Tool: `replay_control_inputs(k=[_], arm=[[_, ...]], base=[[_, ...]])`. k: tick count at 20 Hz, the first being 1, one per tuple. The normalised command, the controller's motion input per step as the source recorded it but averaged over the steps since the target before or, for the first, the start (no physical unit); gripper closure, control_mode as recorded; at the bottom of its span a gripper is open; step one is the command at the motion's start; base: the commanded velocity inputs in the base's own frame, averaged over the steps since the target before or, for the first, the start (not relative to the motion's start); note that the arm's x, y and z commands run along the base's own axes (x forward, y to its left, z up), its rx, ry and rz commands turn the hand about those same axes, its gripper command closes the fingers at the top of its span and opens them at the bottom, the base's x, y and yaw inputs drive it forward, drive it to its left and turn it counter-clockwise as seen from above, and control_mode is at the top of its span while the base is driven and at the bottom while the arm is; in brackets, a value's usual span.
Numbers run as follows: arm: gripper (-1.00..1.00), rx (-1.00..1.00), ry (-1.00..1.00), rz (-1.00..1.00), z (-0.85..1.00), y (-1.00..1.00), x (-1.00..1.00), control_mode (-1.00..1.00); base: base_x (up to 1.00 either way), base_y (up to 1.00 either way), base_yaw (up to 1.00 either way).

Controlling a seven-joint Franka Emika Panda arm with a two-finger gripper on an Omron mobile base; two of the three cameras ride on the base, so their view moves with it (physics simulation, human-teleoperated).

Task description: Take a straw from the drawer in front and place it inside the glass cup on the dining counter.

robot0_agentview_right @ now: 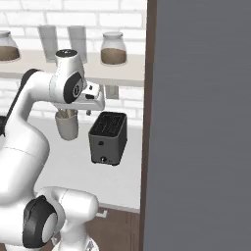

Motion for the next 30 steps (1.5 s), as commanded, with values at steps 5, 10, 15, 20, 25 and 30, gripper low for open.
replay_control_inputs(k=[5,10,15,20,25,30], arm=[[-1.0,0.0,0.0,0.0,0.0,0.0,0.0,1.0],[-1.0,0.0,0.0,0.0,0.0,0.0,0.0,1.0],[-1.0,0.0,0.0,0.0,0.0,0.0,0.0,1.0],[-1.0,0.0,0.0,0.0,0.0,0.0,0.0,1.0],[-1.0,0.0,0.0,0.0,0.0,0.0,0.0,1.0],[-1.0,0.0,0.0,0.0,0.0,0.0,0.0,1.0]], base=[[-0.25,0.0,0.0],[-0.76,0.05,-0.11],[-0.31,0.44,-0.46],[0.0,0.51,-0.73],[-0.03,0.56,-0.71],[-0.56,0.61,-0.6]])
